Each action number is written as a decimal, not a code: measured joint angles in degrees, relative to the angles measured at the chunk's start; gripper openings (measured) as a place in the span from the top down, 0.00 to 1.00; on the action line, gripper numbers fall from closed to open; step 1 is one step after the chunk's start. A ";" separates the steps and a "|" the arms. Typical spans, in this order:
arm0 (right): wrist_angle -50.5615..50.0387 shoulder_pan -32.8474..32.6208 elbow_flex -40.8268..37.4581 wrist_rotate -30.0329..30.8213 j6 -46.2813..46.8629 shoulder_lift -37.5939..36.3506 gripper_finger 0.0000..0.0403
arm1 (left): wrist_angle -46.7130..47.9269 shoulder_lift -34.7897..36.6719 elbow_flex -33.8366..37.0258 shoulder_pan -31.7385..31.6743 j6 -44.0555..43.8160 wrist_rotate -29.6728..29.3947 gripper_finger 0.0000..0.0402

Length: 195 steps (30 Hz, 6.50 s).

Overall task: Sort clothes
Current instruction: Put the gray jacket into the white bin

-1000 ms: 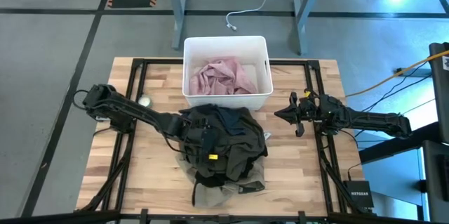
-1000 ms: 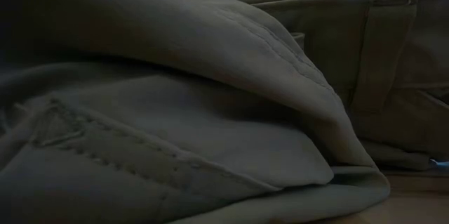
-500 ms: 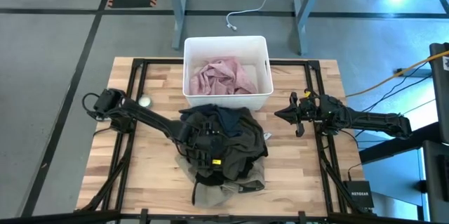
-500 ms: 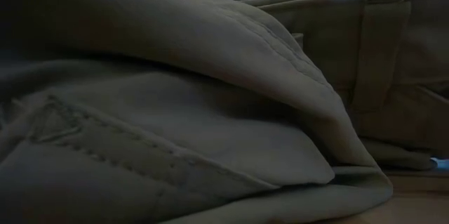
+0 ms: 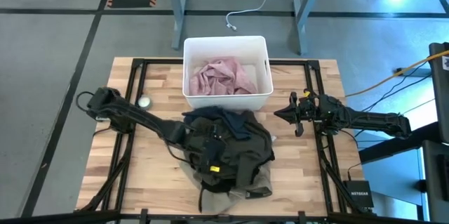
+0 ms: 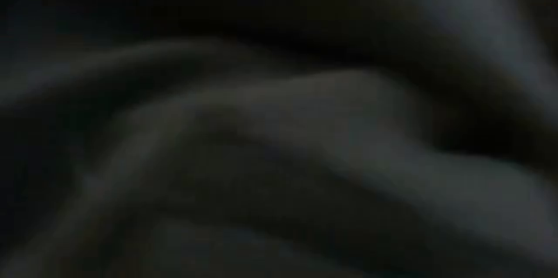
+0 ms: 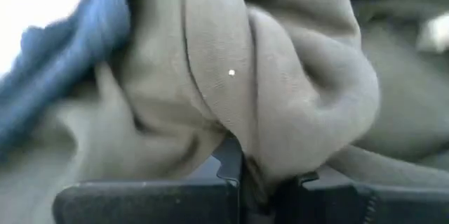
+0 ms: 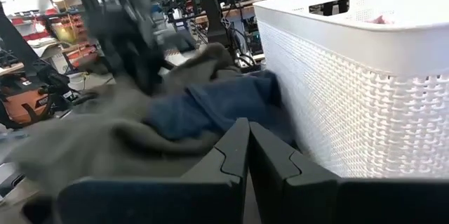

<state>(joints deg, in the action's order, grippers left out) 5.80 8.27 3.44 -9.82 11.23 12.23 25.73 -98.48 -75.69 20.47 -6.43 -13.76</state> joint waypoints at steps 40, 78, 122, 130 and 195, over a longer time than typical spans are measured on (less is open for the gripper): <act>5.94 0.00 -0.02 6.82 -1.75 0.02 0.94 | -53.54 17.52 -26.26 -20.58 45.06 -10.19 0.94; -0.89 0.00 -0.04 6.55 -6.74 0.39 0.94 | 19.86 -6.05 -38.66 -47.04 22.36 0.85 0.75; 12.06 -0.10 23.91 3.66 -11.87 56.32 0.45 | -26.91 29.25 19.63 -30.23 17.46 -0.80 0.53; 7.35 -4.25 29.37 11.57 -11.68 61.77 0.45 | -27.23 29.16 26.68 -30.34 12.73 -2.54 0.53; -54.98 -2.24 86.10 44.67 -28.53 74.18 0.48 | -18.80 37.51 29.43 -27.70 9.40 -9.77 0.53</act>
<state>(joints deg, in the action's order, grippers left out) -49.19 6.03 89.54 34.86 -17.30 86.41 6.93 -60.97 -46.26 -7.22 2.98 -23.53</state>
